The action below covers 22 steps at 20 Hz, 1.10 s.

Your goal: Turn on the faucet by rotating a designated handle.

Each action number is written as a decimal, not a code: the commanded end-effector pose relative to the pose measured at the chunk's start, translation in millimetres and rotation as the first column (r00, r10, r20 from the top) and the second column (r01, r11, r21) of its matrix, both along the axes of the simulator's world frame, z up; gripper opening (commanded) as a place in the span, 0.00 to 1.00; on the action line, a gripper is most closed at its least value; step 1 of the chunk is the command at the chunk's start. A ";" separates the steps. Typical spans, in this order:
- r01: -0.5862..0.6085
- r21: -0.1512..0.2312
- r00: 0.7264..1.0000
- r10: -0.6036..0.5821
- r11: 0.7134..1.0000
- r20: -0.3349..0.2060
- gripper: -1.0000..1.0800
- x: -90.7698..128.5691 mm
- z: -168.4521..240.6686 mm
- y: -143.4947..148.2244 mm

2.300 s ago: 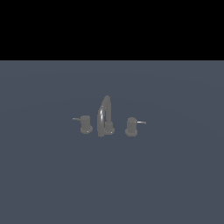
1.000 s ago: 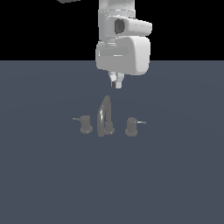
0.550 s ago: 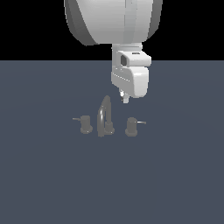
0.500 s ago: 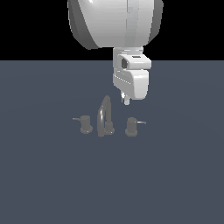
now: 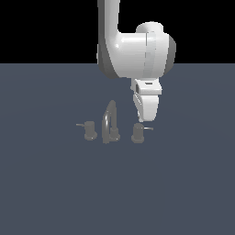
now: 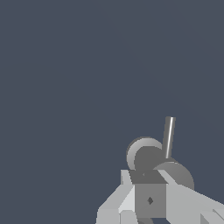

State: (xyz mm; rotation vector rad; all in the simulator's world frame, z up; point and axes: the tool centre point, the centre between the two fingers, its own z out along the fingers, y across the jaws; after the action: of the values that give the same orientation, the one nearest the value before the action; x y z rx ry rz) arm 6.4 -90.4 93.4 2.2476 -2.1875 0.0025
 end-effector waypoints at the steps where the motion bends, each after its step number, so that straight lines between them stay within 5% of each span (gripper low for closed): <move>1: 0.048 0.000 0.999 -0.048 0.999 0.001 0.00 4.7 -11.2 -8.7; 17: 0.128 0.005 0.992 -0.128 0.992 0.002 0.00 11.2 -29.5 -23.8; 18: 0.105 0.009 0.994 -0.105 0.994 0.042 0.00 26.3 -7.3 -9.6; 22: 0.113 0.007 0.993 -0.113 0.994 0.027 0.00 8.0 -15.7 -20.5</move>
State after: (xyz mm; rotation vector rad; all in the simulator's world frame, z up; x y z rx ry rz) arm 21.0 -106.5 80.8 2.1430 -2.3275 0.0330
